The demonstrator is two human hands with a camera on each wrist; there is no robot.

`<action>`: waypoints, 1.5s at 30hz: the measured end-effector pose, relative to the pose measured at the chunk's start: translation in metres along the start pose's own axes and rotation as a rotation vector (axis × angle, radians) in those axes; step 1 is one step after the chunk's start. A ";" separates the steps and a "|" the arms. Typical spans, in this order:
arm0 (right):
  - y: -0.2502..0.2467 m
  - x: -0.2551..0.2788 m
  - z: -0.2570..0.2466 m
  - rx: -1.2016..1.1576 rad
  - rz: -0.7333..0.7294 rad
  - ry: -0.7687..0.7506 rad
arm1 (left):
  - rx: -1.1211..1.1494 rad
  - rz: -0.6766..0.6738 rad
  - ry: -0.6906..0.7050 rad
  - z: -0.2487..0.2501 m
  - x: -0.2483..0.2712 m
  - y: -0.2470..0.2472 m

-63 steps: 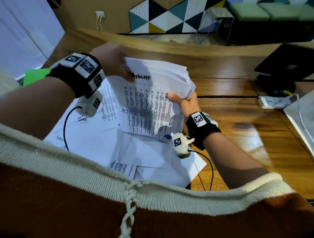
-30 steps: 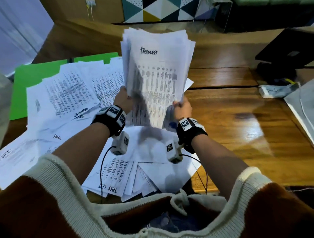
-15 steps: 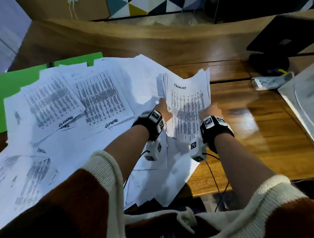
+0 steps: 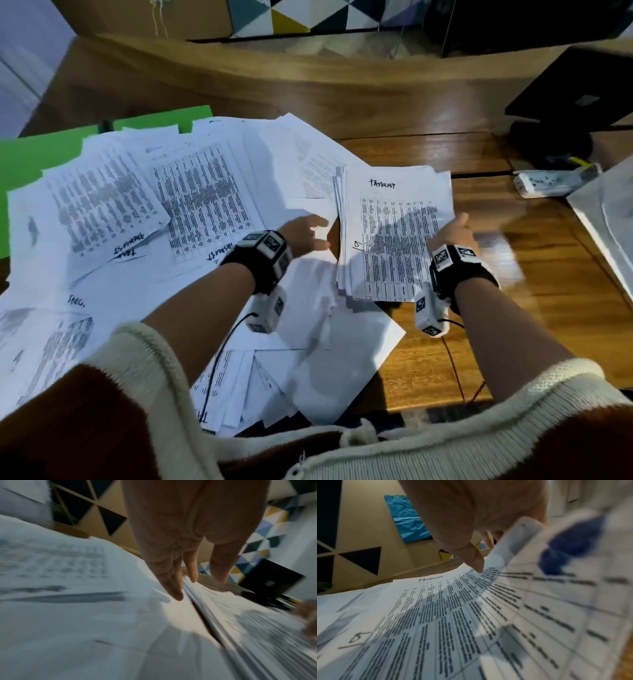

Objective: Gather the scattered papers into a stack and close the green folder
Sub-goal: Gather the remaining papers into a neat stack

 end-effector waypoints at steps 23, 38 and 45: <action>0.139 0.114 -0.131 0.062 -0.466 -0.297 | -0.652 0.135 -0.421 -0.205 0.056 -0.118; 0.140 0.120 -0.121 -0.156 -0.333 -0.174 | -0.660 0.136 -0.117 -0.127 -0.003 -0.105; 0.145 0.114 -0.115 -0.188 -0.322 -0.149 | -0.713 0.153 -0.148 -0.120 -0.005 -0.095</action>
Point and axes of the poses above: each hand's wrist, its own x-axis away from the middle knuckle, its own y-axis out of the palm, z = x × y, the point moved 10 cm from there along -x, towards the middle knuckle, and after that the axes turned 2 degrees about z, right-handed, at the moved point
